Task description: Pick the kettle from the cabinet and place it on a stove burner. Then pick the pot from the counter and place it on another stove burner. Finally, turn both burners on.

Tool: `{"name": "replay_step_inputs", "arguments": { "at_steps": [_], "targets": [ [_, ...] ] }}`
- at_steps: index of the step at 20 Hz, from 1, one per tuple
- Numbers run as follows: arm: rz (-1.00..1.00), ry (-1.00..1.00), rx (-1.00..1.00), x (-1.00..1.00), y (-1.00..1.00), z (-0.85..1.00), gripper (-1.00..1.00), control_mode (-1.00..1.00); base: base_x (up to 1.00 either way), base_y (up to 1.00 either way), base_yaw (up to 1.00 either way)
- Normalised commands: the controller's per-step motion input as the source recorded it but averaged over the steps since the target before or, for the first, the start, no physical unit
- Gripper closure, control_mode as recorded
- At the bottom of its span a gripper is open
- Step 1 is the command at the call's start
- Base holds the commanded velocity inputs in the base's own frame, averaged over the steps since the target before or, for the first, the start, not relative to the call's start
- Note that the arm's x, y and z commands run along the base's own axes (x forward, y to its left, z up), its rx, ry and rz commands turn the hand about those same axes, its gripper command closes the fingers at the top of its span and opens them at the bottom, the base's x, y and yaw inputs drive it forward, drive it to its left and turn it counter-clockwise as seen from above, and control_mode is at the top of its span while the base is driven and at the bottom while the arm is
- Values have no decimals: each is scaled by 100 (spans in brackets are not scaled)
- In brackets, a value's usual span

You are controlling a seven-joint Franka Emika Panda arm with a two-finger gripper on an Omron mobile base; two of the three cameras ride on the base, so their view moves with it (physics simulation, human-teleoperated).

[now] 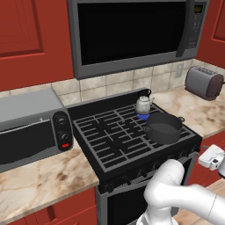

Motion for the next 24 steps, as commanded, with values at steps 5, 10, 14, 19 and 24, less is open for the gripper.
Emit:
{"name": "replay_step_inputs", "arguments": {
  "at_steps": [5,10,14,19,24],
  "targets": [
    [2,-1,1,0,0,0,-100,-100,0,0,0],
    [0,-2,0,-6,6,9,-100,-100,0,0,0],
    [0,-2,0,-7,11,21,-100,-100,0,0,0],
    [0,-1,0,-3,23,22,-100,-100,0,0,0],
    [0,0,0,0,29,2,-100,-100,0,0,0]
  ]
}}
